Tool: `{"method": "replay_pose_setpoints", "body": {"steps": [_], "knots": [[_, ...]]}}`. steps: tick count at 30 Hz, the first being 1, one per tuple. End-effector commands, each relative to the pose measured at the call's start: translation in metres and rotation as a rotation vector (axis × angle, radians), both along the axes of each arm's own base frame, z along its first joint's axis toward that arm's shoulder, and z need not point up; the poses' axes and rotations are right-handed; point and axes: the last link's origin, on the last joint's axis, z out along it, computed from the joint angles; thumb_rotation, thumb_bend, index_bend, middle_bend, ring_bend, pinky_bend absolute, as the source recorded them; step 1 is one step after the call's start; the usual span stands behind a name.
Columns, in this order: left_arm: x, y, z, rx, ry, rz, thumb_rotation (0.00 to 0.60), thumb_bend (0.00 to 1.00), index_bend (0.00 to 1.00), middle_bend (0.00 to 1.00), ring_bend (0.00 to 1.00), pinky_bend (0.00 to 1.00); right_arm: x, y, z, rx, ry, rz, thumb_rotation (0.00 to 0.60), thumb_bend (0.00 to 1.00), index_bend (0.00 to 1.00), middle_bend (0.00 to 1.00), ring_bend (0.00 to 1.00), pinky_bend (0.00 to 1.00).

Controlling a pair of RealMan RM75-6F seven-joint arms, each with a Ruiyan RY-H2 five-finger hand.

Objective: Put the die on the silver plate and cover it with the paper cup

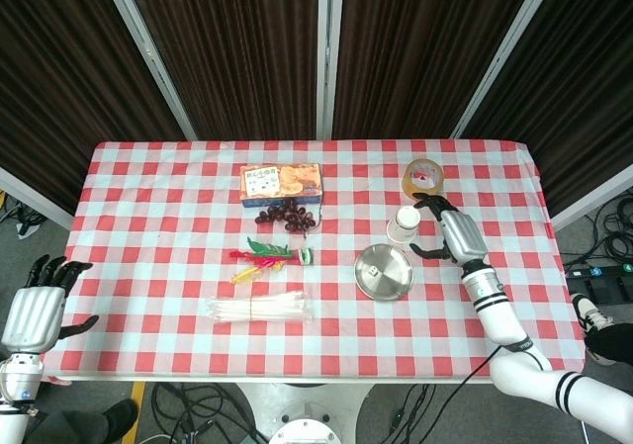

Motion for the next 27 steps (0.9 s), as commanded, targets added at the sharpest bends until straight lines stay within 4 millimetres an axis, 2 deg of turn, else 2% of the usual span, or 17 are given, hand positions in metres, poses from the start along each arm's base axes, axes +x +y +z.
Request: {"method": "replay_pose_setpoints", "body": {"steps": [1, 7, 14, 21, 24, 26, 27], "knots": [[0.000, -0.002, 0.001, 0.001, 0.002, 0.006, 0.600, 0.03, 0.23, 0.22, 0.12, 0.08, -0.023, -0.027, -0.004, 0.023, -0.090, -0.122, 0.600, 0.11, 0.15, 0.19, 0.06, 0.16], [0.000, -0.005, 0.003, 0.004, 0.009, 0.016, 0.600, 0.03, 0.23, 0.22, 0.12, 0.08, -0.029, -0.044, -0.027, 0.071, -0.098, -0.161, 0.600, 0.10, 0.15, 0.18, 0.05, 0.14], [0.001, -0.004, 0.004, 0.004, 0.014, 0.017, 0.600, 0.03, 0.23, 0.22, 0.12, 0.08, -0.023, -0.056, -0.047, 0.113, -0.101, -0.161, 0.600, 0.10, 0.15, 0.19, 0.05, 0.14], [0.001, -0.004, 0.005, 0.005, 0.015, 0.023, 0.600, 0.03, 0.23, 0.22, 0.12, 0.08, -0.018, -0.062, -0.064, 0.152, -0.087, -0.161, 0.600, 0.17, 0.21, 0.20, 0.05, 0.14], [0.000, -0.004, 0.005, 0.005, 0.013, 0.027, 0.600, 0.03, 0.23, 0.22, 0.12, 0.08, -0.016, -0.064, -0.067, 0.141, -0.086, -0.157, 0.600, 0.25, 0.33, 0.22, 0.06, 0.14], [-0.001, -0.005, 0.004, 0.003, 0.013, 0.029, 0.600, 0.03, 0.23, 0.22, 0.12, 0.08, -0.016, -0.064, -0.068, 0.129, -0.090, -0.153, 0.600, 0.30, 0.48, 0.26, 0.06, 0.14], [-0.001, -0.005, 0.005, 0.004, 0.013, 0.030, 0.600, 0.03, 0.23, 0.22, 0.12, 0.08, -0.015, -0.064, -0.067, 0.123, -0.093, -0.149, 0.600, 0.32, 0.51, 0.27, 0.06, 0.14]]}}
